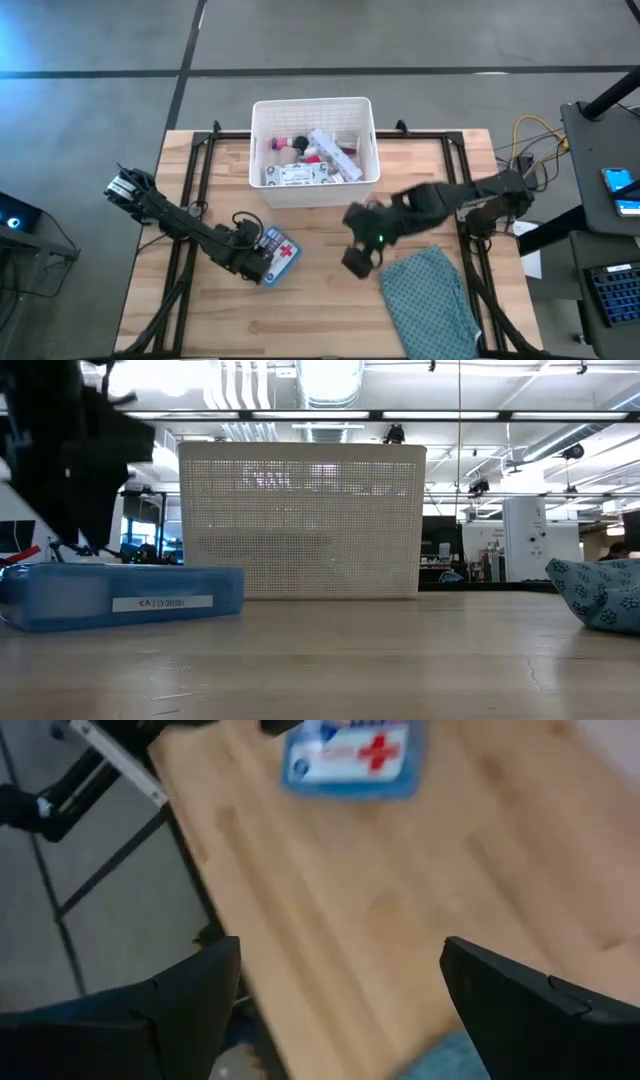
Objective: Pick & place medical supplies in basket/bin
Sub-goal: Put the blue kit into the white bin
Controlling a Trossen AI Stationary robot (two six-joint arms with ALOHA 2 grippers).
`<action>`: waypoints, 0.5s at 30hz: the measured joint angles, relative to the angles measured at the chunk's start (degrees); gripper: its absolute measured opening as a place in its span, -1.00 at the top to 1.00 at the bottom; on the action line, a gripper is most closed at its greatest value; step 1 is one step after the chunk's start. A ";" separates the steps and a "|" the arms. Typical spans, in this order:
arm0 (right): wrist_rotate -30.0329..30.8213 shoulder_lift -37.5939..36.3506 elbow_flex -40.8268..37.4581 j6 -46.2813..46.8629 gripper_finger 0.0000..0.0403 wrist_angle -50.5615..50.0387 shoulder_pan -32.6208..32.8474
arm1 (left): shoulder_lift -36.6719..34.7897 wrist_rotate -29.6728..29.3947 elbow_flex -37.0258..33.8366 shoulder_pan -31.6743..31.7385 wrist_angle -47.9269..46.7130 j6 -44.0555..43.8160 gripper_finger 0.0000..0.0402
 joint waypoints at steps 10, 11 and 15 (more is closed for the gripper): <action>-0.22 4.19 -17.87 17.00 -0.63 28.82 3.76 | -2.94 5.91 -12.22 -0.37 29.46 0.16 -0.22; -0.22 4.96 -20.26 18.82 -0.63 31.73 3.67 | -3.57 6.04 -12.62 -0.37 32.01 0.16 -0.22; -0.26 7.55 -29.77 26.45 -0.63 40.42 3.78 | -4.85 6.68 -12.61 -0.85 33.05 0.92 -0.22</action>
